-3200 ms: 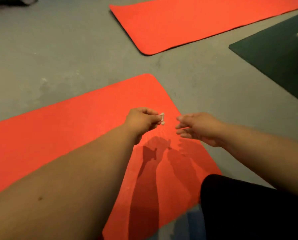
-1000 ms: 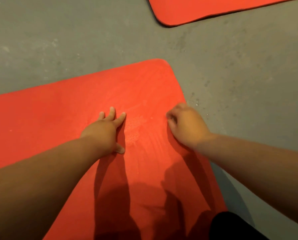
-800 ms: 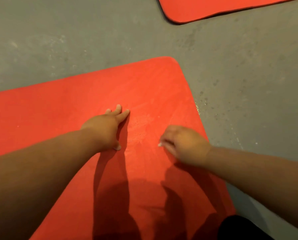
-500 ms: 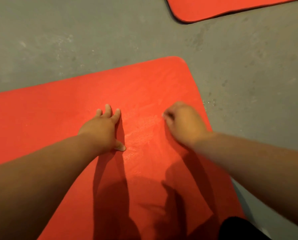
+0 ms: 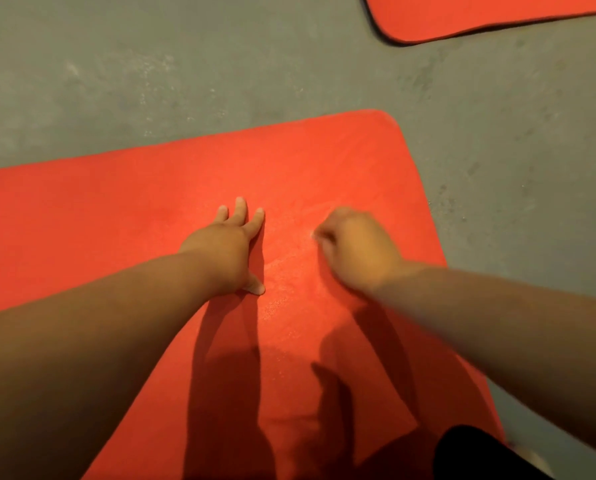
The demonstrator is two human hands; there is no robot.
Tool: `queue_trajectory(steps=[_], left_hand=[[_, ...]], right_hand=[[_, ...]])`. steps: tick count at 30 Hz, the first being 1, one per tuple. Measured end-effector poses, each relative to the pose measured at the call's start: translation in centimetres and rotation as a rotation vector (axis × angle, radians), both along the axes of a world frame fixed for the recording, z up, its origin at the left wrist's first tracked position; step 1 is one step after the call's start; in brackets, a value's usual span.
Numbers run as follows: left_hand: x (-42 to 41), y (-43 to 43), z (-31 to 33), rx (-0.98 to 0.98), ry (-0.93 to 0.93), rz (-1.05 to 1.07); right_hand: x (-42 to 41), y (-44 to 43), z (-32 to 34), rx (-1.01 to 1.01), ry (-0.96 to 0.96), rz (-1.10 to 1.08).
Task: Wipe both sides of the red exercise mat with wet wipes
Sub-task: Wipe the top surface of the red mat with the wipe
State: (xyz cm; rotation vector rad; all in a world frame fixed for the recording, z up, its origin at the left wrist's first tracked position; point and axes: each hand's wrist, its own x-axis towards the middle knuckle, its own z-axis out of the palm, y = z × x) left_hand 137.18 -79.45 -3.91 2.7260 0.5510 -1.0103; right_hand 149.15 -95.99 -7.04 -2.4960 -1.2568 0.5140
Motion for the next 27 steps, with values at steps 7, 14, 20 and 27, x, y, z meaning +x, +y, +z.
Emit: queue_trajectory(steps=[7,14,20,27], left_hand=[[-0.4,1.2,-0.1,-0.018,-0.005,-0.070],[-0.8,1.7,-0.2,-0.036,-0.055,-0.059],[-1.0,3.2,-0.2,-0.058,-0.022,-0.163],[-2.5,3.9,-0.5,0.046,-0.099,-0.016]], right_hand=[[-1.5,0.3,0.2,0.007,0.124,0.318],[1.1,3.1,-0.5,0.004,-0.054,-0.019],[-6.1,0.2,0.3,0.060,0.188,0.524],[3.3,5.8,-0.3,0.030,-0.111,-0.044]])
